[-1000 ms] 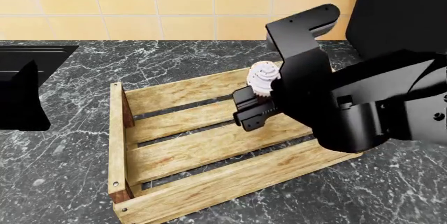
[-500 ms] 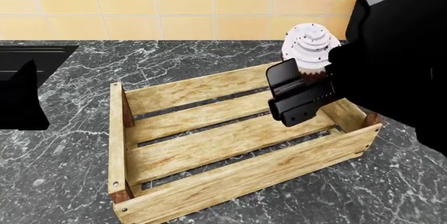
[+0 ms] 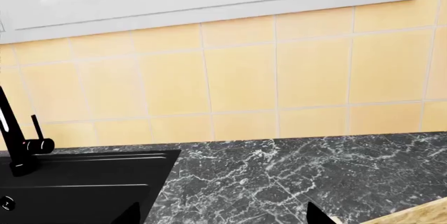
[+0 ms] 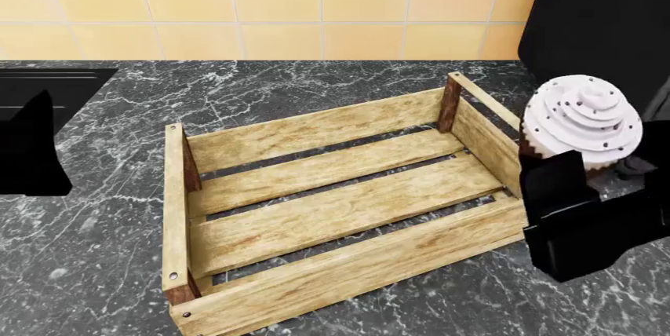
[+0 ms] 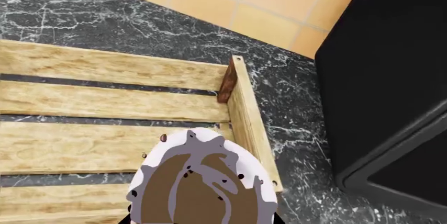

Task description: Move the fresh-baked cupcake off the tray onto the counter, and place the bowl used for mixing into the sink.

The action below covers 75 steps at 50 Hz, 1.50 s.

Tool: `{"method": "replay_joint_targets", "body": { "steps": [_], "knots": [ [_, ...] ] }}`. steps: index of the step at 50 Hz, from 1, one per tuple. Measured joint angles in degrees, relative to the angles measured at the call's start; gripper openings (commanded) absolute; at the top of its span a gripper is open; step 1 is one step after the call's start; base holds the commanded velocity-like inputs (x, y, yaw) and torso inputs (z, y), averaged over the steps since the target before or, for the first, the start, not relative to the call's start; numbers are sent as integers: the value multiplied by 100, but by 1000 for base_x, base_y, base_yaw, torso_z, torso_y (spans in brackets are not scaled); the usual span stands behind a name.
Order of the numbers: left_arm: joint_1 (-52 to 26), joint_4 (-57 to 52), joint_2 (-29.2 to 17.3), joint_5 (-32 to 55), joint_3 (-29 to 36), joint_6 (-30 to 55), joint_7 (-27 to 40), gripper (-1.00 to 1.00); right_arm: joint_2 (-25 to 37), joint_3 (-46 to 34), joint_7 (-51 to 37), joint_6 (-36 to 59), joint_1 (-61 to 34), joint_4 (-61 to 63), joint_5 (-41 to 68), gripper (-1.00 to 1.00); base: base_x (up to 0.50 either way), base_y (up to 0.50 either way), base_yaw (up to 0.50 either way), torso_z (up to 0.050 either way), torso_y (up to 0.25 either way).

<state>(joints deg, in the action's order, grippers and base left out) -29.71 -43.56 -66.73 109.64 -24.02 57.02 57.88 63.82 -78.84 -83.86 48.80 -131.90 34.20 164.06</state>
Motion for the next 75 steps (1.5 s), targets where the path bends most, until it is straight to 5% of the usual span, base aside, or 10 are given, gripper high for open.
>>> {"method": "replay_joint_targets", "body": {
  "steps": [36,75],
  "knots": [
    [57,-26,22,-28,2,-10,21,100,2245,138,1082,211,1059,1189,-967,-100,0,0,0,0,0],
    [212,-28,90,-110,-106,37,-16,100,2518,-608,2230,-546,2327,1586,-2839,-100,0,0,0,0,0]
  ]
}}
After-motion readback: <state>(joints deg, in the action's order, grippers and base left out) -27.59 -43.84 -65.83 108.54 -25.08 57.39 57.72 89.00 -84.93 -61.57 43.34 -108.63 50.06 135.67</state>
